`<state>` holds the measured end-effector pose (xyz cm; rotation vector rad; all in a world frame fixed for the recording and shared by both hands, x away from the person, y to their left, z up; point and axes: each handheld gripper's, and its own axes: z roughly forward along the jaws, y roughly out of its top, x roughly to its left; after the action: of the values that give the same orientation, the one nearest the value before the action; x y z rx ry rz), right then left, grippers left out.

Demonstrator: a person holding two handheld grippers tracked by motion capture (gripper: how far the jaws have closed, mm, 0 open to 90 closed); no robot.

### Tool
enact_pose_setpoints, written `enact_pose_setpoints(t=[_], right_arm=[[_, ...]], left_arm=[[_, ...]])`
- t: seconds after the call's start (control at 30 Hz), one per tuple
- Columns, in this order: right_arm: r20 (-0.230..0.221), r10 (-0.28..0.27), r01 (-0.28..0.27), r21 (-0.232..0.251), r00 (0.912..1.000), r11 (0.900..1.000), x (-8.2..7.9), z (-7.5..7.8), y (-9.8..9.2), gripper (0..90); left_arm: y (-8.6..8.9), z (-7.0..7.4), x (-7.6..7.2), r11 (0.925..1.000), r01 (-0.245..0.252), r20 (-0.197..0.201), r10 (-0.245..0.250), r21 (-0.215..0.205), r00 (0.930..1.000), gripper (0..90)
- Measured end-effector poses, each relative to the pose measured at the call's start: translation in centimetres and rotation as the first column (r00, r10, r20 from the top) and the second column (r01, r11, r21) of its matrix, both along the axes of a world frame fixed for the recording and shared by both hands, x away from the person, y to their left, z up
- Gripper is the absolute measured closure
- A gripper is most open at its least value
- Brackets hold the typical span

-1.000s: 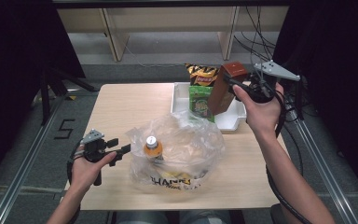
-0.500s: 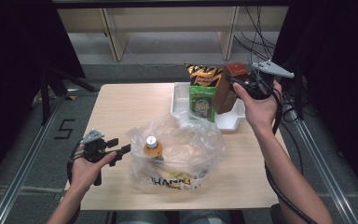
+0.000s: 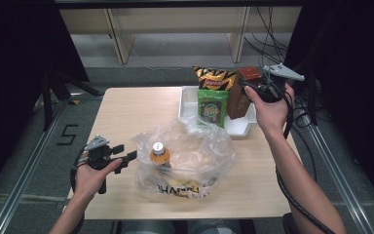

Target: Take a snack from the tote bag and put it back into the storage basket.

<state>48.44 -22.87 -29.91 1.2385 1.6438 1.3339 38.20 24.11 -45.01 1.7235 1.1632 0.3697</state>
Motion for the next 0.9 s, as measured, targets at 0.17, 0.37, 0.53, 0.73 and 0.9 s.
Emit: enact_pose_setpoints(t=[0.17,0.37,0.53,0.73,0.9], right_arm=[[-0.017,-0.011,0.011,0.0,0.9998,1.0,0.5,-0.6,-0.1,39.2],[-0.03,-0.024,0.024,-0.006,0.9993,1.0,1.1,-1.4,-0.2,39.2],[-0.044,-0.038,0.038,-0.002,0.9983,0.999,1.6,-2.0,-0.3,39.1],[-0.049,-0.048,0.048,-0.01,0.9976,0.999,2.1,-2.6,-0.4,39.2],[-0.062,-0.049,0.047,-0.033,0.9969,0.998,2.5,-3.1,-0.4,39.2]], left_arm=[[0.0,0.0,0.0,1.0,0.003,-0.001,-0.003,0.002,1.0,32.8],[-0.1,0.0,0.0,1.0,0.003,0.0,-0.003,0.003,1.0,32.8],[0.0,0.0,0.0,1.0,0.0,-0.003,0.0,-0.002,1.0,32.8],[-0.1,-0.1,0.0,1.0,0.005,-0.001,-0.005,0.001,1.0,32.8],[-0.1,-0.1,0.0,1.0,0.004,-0.001,-0.004,-0.001,1.0,32.8]])
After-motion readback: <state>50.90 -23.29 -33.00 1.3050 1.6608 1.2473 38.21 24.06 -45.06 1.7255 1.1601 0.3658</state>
